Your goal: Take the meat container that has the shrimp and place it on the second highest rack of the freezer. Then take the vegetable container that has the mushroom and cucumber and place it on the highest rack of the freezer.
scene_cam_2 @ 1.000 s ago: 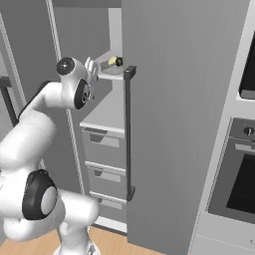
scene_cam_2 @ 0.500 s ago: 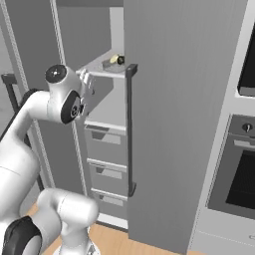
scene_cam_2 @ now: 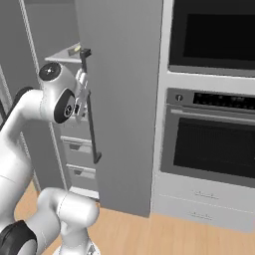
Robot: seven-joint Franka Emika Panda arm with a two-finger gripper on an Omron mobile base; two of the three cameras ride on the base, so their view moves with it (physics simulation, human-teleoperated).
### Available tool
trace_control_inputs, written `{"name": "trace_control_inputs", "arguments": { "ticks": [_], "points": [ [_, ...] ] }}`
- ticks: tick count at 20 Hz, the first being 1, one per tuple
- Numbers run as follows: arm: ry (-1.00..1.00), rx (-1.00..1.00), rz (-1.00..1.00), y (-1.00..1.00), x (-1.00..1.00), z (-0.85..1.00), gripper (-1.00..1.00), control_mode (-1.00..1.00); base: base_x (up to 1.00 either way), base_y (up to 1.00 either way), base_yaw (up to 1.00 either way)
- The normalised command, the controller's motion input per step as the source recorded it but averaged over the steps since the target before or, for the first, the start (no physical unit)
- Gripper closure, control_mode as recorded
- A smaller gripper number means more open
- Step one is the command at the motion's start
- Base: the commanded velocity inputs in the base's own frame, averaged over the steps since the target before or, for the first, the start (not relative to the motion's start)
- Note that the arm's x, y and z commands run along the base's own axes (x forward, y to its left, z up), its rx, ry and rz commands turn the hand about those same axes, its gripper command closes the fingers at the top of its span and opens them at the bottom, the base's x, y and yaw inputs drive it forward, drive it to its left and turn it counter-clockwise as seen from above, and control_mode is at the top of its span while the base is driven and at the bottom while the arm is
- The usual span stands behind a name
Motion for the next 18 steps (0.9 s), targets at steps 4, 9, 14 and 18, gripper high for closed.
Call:
{"name": "trace_control_inputs", "arguments": {
  "ticks": [4, 9, 14, 18],
  "points": [
    [0.00, 0.00, 0.00, 0.00, 0.00, 0.00, -1.00, 1.00, 0.02, -1.00, -0.17],
    [0.00, 0.00, 0.00, 0.00, 0.00, 0.00, -1.00, 1.00, 0.42, -1.00, -0.06],
    [0.00, 0.00, 0.00, 0.00, 0.00, 0.00, -1.00, 1.00, 0.67, -1.00, 0.00],
    [0.00, 0.00, 0.00, 0.00, 0.00, 0.00, -1.00, 1.00, 0.41, -1.00, 0.00]
  ]
}}
